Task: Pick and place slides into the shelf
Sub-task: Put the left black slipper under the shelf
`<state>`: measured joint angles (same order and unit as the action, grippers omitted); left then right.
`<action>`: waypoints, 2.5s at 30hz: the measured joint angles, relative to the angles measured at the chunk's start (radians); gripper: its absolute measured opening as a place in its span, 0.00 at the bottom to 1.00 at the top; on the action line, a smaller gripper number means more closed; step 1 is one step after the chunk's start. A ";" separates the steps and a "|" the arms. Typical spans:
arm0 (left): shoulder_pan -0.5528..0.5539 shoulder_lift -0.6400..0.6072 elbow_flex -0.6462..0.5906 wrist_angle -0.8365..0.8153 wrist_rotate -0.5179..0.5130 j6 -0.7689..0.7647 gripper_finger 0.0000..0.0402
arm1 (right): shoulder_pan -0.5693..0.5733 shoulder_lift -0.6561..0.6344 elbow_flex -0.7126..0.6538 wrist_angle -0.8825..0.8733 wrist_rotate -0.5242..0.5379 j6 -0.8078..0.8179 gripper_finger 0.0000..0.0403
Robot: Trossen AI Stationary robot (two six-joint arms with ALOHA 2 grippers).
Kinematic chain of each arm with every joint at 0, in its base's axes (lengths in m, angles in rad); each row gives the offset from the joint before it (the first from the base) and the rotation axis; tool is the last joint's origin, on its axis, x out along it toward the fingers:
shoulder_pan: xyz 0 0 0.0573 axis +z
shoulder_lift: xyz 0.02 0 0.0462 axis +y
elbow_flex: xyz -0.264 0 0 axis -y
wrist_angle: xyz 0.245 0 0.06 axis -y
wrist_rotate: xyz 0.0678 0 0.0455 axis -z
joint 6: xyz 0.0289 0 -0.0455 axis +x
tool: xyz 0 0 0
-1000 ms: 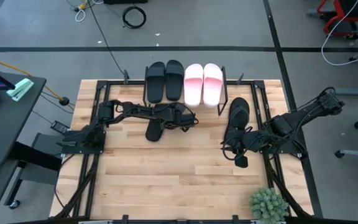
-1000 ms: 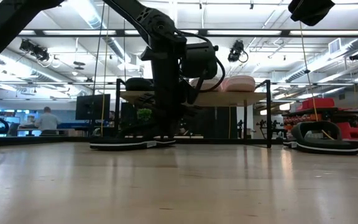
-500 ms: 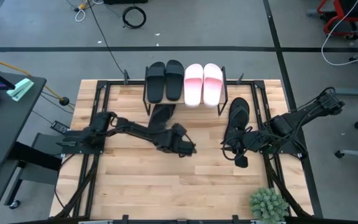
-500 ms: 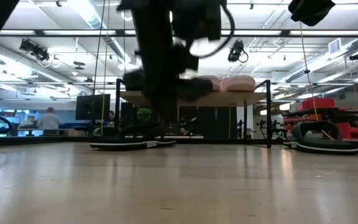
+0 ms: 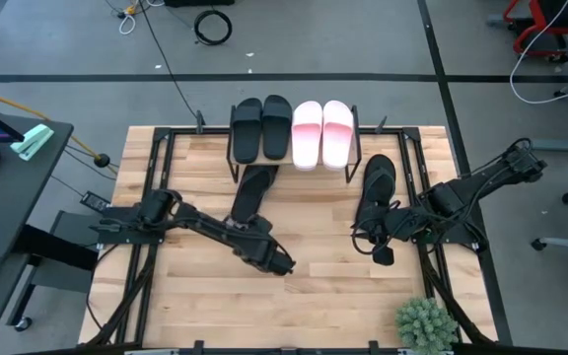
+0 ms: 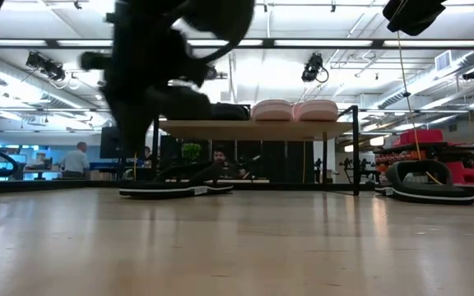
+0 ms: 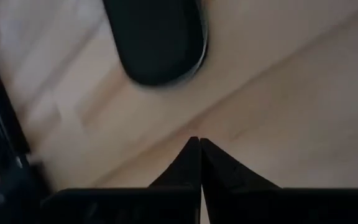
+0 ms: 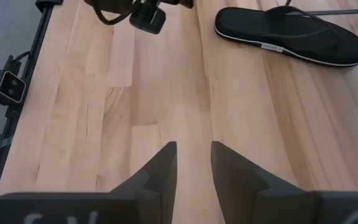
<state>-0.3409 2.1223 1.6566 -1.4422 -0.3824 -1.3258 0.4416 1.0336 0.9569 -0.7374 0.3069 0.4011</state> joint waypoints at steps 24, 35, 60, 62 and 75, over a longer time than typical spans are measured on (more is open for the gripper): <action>0.193 -0.005 -0.339 0.217 0.023 0.039 0.01 | 0.000 0.000 0.000 0.001 0.000 0.000 0.26; 0.212 -0.004 -0.289 0.280 -0.040 0.089 0.01 | 0.000 0.000 0.000 0.001 0.010 -0.002 0.26; 0.168 -0.003 -0.119 0.355 -0.079 0.215 0.01 | 0.000 0.000 0.000 0.001 0.010 -0.001 0.26; 0.168 -0.002 -0.119 0.380 -0.079 0.233 0.01 | 0.000 0.000 0.000 0.001 0.010 -0.001 0.26; 0.246 0.006 -0.145 0.426 -0.081 0.296 0.01 | 0.000 0.000 0.000 0.001 0.011 0.000 0.26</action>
<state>-0.0954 2.1284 1.5116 -1.0166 -0.4637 -1.0297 0.4418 1.0334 0.9569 -0.7361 0.3176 0.4007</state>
